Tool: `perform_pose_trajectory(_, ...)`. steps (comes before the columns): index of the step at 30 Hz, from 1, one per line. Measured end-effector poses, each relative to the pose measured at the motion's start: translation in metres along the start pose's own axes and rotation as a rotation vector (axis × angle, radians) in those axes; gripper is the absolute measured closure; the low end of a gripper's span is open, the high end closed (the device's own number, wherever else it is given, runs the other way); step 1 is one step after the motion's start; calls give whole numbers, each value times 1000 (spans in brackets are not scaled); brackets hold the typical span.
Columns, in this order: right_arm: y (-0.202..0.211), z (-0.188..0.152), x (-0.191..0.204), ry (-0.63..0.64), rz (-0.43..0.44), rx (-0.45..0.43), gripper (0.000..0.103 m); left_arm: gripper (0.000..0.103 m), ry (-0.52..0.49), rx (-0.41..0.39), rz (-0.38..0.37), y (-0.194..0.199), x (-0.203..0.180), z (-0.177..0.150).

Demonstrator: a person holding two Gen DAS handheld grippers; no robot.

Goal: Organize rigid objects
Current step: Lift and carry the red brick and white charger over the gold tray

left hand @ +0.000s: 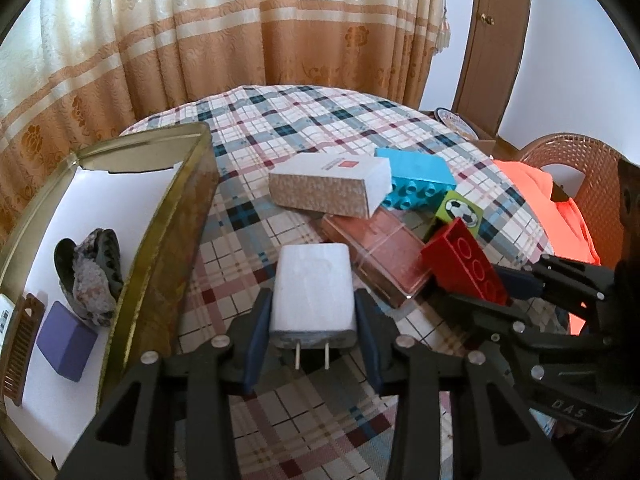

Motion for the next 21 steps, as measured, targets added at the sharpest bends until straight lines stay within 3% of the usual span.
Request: perform_pose_trajectory(21, -1, -1, 1, 45, -47, 16, 69, 64, 27, -27, -8, 4, 4, 4)
Point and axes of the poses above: each gripper's, at about its wrist camera, not at the fingertips, and y roughly against the way its jaws point, x to its left, z to its top, the point moved 10 cm from there along -y, roughly the way its jaws point, and after that the axes turned 7 degrees about -x, right-handed, at the moved point
